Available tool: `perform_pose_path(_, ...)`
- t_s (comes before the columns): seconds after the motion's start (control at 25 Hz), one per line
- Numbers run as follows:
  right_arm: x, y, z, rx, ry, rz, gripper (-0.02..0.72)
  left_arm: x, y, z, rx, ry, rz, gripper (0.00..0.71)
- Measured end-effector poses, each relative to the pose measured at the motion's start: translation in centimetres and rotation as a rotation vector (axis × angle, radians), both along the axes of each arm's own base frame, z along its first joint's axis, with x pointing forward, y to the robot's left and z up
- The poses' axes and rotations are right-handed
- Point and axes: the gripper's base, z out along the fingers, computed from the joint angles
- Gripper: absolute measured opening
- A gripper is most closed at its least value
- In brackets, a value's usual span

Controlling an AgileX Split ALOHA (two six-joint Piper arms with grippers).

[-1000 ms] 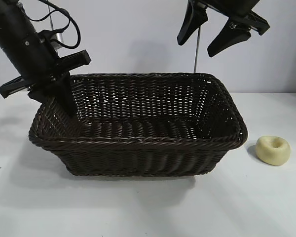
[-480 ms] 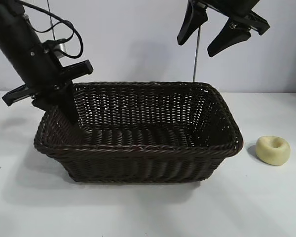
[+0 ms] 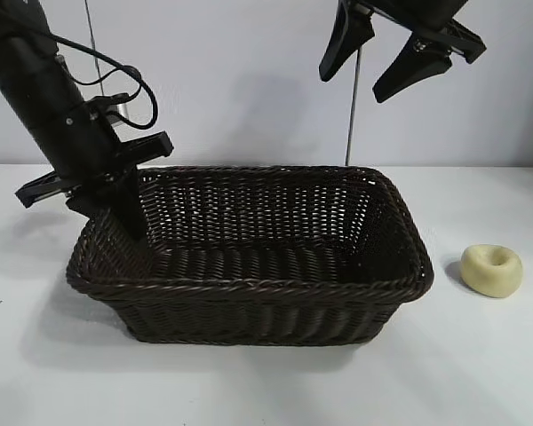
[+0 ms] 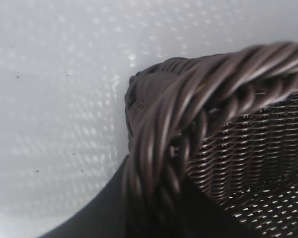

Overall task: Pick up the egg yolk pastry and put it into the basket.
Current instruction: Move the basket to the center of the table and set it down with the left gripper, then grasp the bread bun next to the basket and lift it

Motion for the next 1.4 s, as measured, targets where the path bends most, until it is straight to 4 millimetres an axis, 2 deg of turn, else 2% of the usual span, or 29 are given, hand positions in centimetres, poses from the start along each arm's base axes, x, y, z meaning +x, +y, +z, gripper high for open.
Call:
perform_pose_path(0.12, 0.0, 0.0, 0.0, 0.0, 0.0, -0.001, 0.495, 0.7, -0.2, 1.1, -0.012, -0.032, -0.005, 0.494)
perform_pose_path(0.24, 0.0, 0.0, 0.0, 0.001, 0.001, -0.001, 0.495, 1.1, -0.4, 2.2, -0.018, -0.048, -0.02, 0.552)
perform_pose_path(0.64, 0.0, 0.0, 0.0, 0.002, 0.003, -0.004, 0.495, 0.9, 0.1, 3.3, 0.047, -0.028, -0.088, 0.571)
perform_pose_path(0.76, 0.0, 0.0, 0.0, 0.005, 0.006, -0.01, 0.495, 0.6, 0.2, 4.4, 0.047, -0.042, -0.095, 0.571)
perform_pose_path(1.4, -0.1, 0.0, 0.0, 0.006, 0.015, -0.01, 0.495, -3.8, 1.2, 16.0, -0.001, -0.225, -0.08, 0.571)
